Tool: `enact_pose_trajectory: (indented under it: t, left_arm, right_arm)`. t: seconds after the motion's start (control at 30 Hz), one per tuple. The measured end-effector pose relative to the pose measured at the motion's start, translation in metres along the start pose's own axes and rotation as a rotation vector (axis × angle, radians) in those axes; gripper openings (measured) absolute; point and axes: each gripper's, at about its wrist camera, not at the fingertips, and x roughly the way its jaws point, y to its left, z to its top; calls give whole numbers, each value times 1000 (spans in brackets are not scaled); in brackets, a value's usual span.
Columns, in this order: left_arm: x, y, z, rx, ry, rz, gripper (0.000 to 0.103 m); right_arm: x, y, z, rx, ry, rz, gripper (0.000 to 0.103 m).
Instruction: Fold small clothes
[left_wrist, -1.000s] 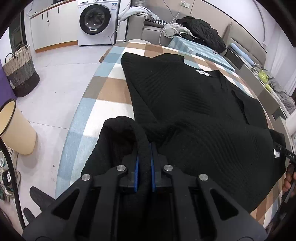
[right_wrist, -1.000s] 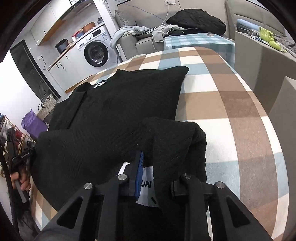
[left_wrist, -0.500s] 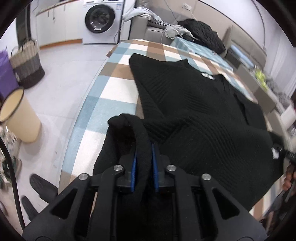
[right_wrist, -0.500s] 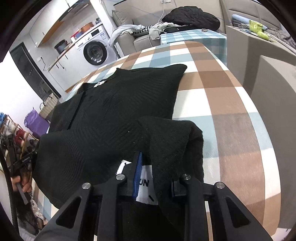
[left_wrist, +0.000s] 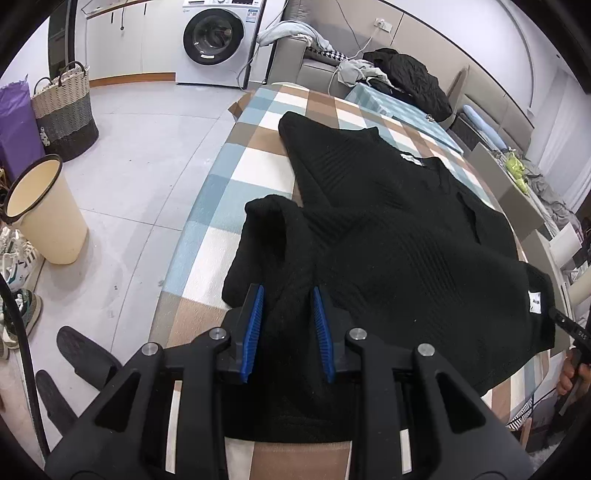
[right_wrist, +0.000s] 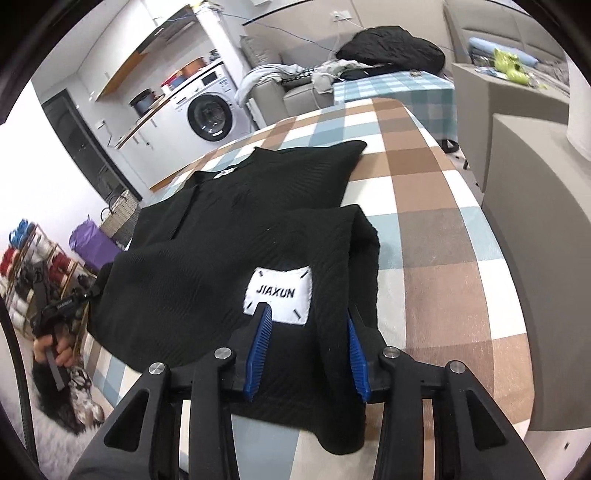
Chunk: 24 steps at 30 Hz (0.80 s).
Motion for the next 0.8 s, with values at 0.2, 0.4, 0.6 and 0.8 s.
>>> enact_pose_trajectory:
  t: [0.2,0.4,0.6,0.8]
  left_arm:
    - [-4,3,-10,-2,19,23,23]
    - [-10,1,-10,-7,-38,10,6]
    - [-45,6,-2,-56,-160,-58,4]
    - [-55,2,31,-50,-265,-22,1]
  right_arm:
    - [-7,-3,-8,-9,12,-19,40]
    - [-5,2,-9,-45,-4,-42,28]
    - [-34,6,-2,-80,-147,-47,5]
    - [-41,7,33,-39,-283,-59,5]
